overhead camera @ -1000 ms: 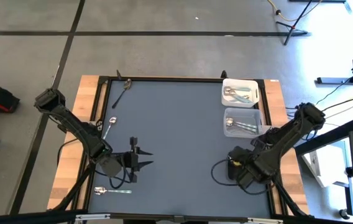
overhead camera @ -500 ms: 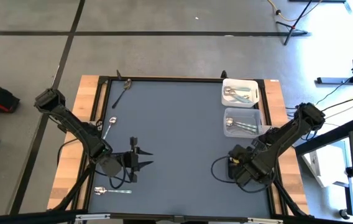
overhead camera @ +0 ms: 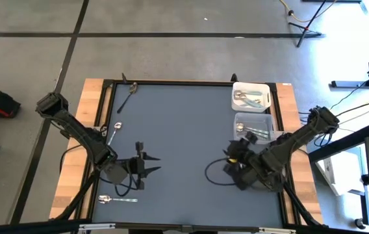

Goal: Sort silverware by color (type)
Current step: Put the black spoon into the black bin

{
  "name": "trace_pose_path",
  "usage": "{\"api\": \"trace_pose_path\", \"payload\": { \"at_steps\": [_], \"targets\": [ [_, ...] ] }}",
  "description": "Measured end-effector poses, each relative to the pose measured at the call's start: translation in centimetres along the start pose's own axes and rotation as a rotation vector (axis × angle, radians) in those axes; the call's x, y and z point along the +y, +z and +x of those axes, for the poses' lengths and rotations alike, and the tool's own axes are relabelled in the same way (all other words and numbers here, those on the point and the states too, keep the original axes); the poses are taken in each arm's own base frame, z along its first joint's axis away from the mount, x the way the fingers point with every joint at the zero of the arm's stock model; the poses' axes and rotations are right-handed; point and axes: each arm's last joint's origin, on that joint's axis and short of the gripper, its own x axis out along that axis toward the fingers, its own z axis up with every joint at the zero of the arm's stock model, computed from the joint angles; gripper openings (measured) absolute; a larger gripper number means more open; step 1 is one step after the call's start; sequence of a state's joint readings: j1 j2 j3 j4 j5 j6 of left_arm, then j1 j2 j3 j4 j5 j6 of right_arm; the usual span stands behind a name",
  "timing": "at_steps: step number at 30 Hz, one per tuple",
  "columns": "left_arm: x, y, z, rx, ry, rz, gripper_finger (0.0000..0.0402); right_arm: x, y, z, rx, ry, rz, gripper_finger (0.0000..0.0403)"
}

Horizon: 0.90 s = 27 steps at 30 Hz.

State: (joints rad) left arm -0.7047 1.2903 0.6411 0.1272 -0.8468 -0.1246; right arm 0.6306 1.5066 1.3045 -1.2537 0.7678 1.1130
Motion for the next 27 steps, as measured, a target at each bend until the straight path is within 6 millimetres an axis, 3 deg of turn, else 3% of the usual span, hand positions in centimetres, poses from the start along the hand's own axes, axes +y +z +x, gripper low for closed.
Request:
{"api": "trace_pose_path", "payload": {
  "at_steps": [6,15,19,22,27],
  "targets": [
    [1.2,0.0,1.1,0.021,0.061,-0.047,0.0145,0.5,2.7,2.9,-0.162,-0.009,-0.103,0.0204],
    [5.8,-2.5,3.8,0.265,0.249,-0.125,0.02,1.8,3.6,7.7,-0.347,0.103,-0.362,0.0205],
    [8.7,-3.8,4.7,0.45,0.288,-0.18,0.0197,0.8,4.0,10.9,-0.436,0.225,-0.405,0.0205],
    [11.5,-3.5,5.0,0.569,0.364,-0.285,0.0191,-0.7,4.9,13.0,-0.498,0.336,-0.401,0.0205],
    [16.8,-4.0,4.6,0.778,0.559,-0.36,0.0182,-3.7,6.9,15.2,-0.556,0.378,-0.325,0.0205]
  ]
}}
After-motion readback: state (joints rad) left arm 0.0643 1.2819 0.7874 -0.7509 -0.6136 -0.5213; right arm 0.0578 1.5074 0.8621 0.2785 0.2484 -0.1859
